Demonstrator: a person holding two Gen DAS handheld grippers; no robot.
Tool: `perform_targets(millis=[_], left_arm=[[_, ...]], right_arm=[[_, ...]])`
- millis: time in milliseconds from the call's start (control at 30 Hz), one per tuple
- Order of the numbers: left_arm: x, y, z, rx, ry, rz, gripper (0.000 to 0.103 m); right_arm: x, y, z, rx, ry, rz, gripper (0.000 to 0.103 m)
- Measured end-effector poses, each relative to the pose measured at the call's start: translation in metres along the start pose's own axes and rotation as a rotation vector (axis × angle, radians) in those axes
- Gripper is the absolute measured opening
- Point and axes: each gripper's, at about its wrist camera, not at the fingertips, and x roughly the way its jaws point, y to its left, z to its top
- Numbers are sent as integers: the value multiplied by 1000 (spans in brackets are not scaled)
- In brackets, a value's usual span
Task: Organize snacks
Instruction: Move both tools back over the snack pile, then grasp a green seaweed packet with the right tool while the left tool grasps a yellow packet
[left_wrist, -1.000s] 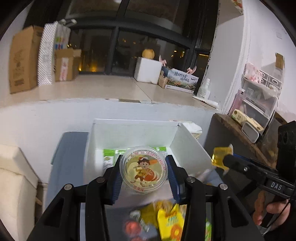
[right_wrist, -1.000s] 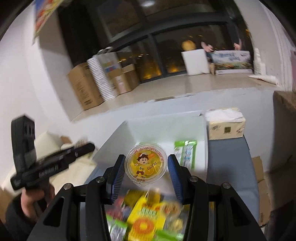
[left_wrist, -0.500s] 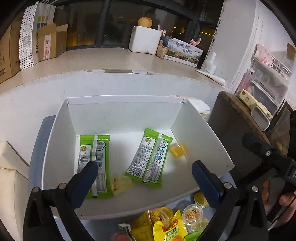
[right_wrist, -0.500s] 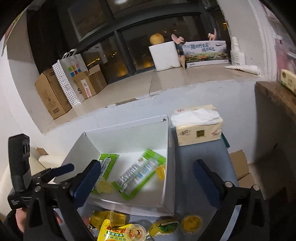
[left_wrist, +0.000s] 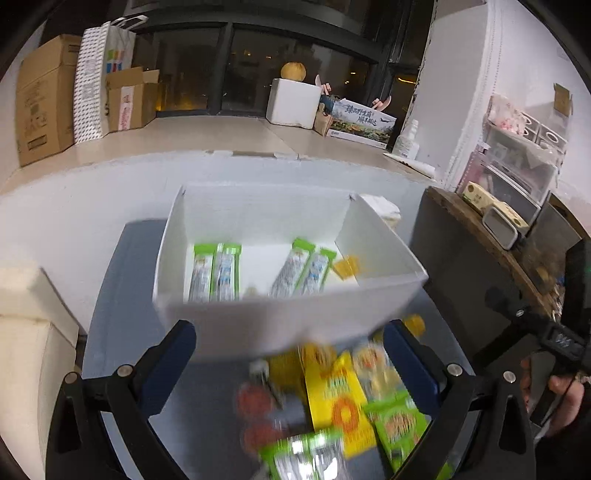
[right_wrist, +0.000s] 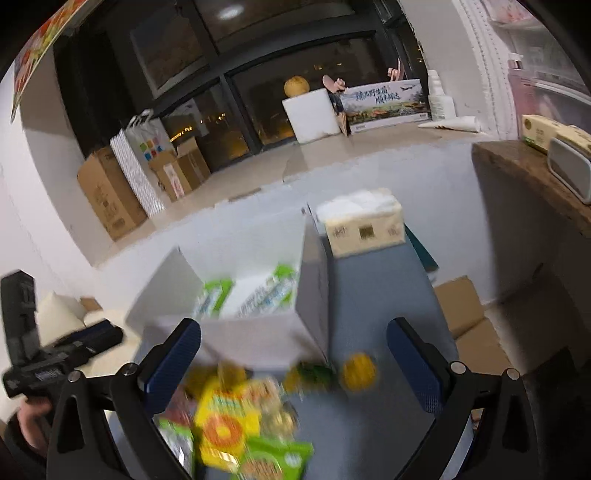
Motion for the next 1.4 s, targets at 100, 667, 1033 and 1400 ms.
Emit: perform_targets(millis=[100, 667, 1033, 1400], left_arm=[[-19, 2, -41, -38, 5, -10, 103], [-41, 9, -135, -174, 105, -9, 103], [-37, 25, -140, -198, 129, 12, 103], [9, 23, -89, -127, 134, 4, 103]], right_arm=[[-6, -2, -33, -31, 23, -9, 103], [73, -9, -41, 75, 151, 37, 103], [138, -25, -31, 209, 270, 27, 52], [59, -12, -31, 114, 120, 105, 52]])
